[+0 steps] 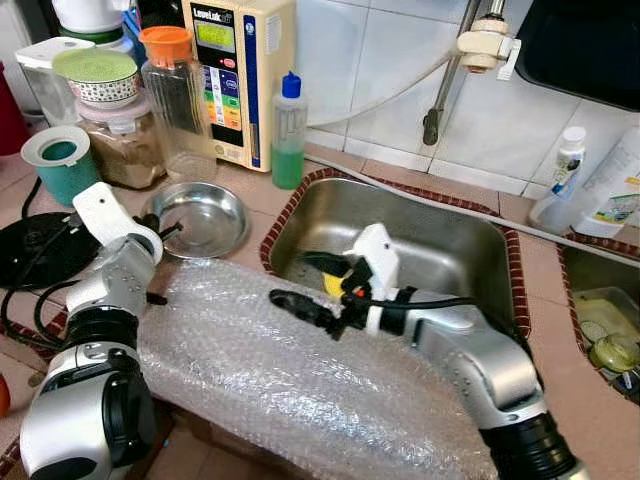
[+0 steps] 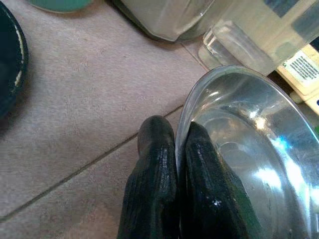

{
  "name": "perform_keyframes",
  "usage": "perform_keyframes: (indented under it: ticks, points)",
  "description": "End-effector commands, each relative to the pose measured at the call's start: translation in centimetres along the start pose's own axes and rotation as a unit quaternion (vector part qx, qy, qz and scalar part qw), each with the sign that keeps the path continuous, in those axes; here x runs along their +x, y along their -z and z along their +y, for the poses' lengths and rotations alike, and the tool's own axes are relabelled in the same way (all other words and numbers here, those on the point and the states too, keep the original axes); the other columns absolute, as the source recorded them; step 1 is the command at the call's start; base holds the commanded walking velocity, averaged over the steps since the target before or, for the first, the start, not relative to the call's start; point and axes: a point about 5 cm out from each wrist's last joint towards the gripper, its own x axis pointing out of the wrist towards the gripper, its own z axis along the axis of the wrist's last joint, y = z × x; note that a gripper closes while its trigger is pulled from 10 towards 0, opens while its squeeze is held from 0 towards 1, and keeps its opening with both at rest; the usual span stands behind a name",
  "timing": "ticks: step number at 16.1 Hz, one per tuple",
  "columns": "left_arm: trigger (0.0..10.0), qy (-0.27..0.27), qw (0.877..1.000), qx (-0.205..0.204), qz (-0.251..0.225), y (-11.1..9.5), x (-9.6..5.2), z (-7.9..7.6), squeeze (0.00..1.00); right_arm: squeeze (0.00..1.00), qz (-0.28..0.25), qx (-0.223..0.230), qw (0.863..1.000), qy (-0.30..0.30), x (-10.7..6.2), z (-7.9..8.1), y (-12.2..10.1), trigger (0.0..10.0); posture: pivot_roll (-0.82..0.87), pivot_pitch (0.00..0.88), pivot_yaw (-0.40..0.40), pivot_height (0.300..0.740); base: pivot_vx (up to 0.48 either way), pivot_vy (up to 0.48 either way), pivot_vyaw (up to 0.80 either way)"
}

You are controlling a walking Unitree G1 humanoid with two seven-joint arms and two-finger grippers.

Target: Kitchen organization

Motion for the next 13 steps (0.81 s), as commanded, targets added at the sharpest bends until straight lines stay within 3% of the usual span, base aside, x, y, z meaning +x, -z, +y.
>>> perform_keyframes:
  ticks: [1,8,11,13]
  points:
    - [0.0,-0.001,1.000,0.004,0.004,-0.1,-0.1,0.0,0.00,0.00,-0.005,-0.005,1.000,0.012,-0.2,-0.4,-0.4,10.0,0.11,0.000,-0.020,0.740,0.000,0.000,0.00]
    - [0.0,0.021,1.000,0.009,0.011,0.2,-0.1,-0.6,0.00,0.00,-0.008,-0.011,0.999,0.030,-0.1,-1.0,-0.3,10.0,0.12,0.000,-0.017,0.740,0.000,0.000,0.00]
    - [0.0,0.060,0.998,0.023,0.001,0.0,-0.4,-2.2,0.00,0.00,-0.029,-0.018,0.996,0.087,-0.1,-2.6,-1.2,10.0,0.12,0.000,-0.008,0.740,0.000,0.000,0.00]
    - [0.0,0.117,0.993,0.025,-0.012,-0.1,-0.8,-3.8,0.00,0.00,-0.046,-0.007,0.992,0.117,-0.2,-3.5,-1.7,10.0,0.11,0.000,-0.006,0.740,0.000,0.000,0.00]
